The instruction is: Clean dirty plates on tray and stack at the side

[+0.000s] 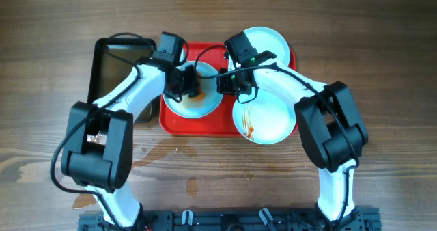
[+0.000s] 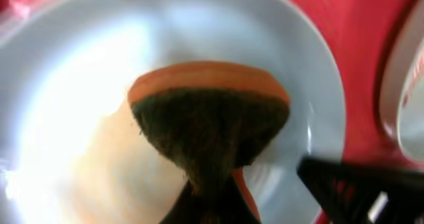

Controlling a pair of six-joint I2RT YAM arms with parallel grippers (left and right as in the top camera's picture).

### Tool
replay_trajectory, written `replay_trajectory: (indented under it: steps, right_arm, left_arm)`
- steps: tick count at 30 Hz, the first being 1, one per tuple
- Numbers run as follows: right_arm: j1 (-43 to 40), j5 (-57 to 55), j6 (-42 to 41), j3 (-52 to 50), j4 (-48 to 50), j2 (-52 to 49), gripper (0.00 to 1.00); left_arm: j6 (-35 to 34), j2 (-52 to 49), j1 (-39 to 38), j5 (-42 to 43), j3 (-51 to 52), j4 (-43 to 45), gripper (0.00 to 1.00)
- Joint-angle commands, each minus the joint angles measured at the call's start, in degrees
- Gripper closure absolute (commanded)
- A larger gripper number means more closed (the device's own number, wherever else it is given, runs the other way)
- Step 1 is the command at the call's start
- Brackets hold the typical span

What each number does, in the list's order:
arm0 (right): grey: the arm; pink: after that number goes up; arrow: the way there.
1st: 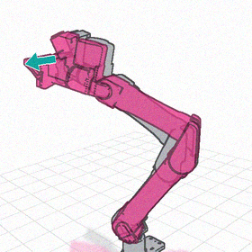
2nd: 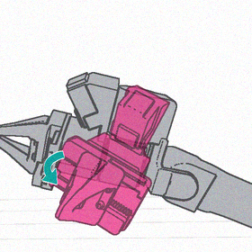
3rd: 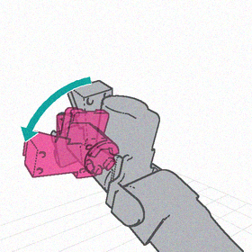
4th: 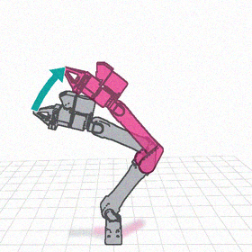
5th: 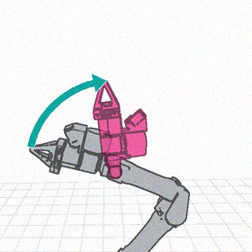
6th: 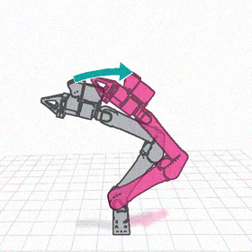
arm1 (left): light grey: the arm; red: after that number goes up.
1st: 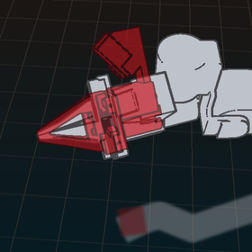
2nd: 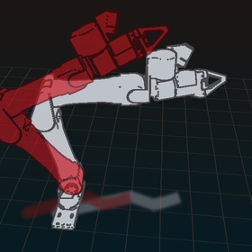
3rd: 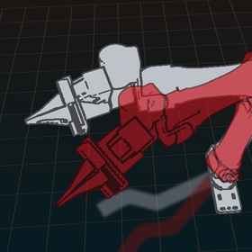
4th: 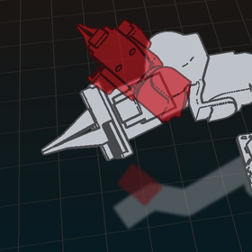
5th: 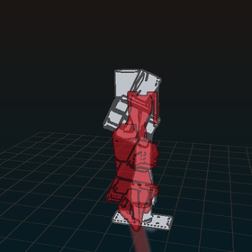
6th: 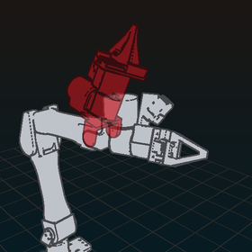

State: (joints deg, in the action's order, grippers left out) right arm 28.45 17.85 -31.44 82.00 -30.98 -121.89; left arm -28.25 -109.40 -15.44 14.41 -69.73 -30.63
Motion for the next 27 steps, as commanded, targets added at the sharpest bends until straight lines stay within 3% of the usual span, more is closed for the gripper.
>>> replay_trajectory:
  steps: [1, 6, 13, 22, 27]
  right_arm:
    - [-0.1, 0.3, -1.6, 0.0, 0.2, -3.3, 0.96]
    - [-0.2, 0.3, -1.6, 0.0, 0.3, -3.3, 0.95]
    - [-0.2, 1.6, -1.4, 0.0, 0.3, -3.3, 0.96]
    - [-0.7, 3.7, 2.6, 1.9, -0.3, -2.2, 0.96]
    - [-0.7, -2.0, 4.5, 2.8, -1.8, 3.6, 0.96]
  left_arm:
    - [-3.9, -0.9, 1.4, -6.3, 0.1, 0.5, 0.96]
    - [-4.0, -0.8, 1.4, -6.5, 0.0, -1.4, 0.96]
    - [4.1, 2.5, 4.3, 10.7, -7.1, -10.2, 0.96]
    - [4.1, 12.3, 15.5, 9.7, -13.4, -18.6, 0.96]
    - [4.1, 12.5, 21.2, 4.4, -13.3, -21.7, 0.96]
